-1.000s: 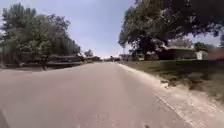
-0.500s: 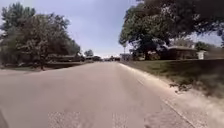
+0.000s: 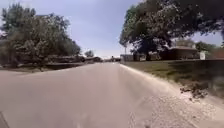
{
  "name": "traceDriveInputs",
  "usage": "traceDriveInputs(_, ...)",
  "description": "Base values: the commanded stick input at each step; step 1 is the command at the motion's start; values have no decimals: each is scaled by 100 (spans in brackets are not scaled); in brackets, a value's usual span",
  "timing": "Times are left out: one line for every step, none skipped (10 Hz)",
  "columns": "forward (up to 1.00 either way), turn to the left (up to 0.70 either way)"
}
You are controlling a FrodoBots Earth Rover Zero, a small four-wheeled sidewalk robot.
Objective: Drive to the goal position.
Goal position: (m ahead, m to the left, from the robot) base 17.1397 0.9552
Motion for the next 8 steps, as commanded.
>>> traceDriveInputs(70,0)
traceDriveInputs(70,0)
traceDriveInputs(70,0)
traceDriveInputs(70,0)
traceDriveInputs(70,0)
traceDriveInputs(70,0)
traceDriveInputs(70,0)
traceDriveInputs(70,0)
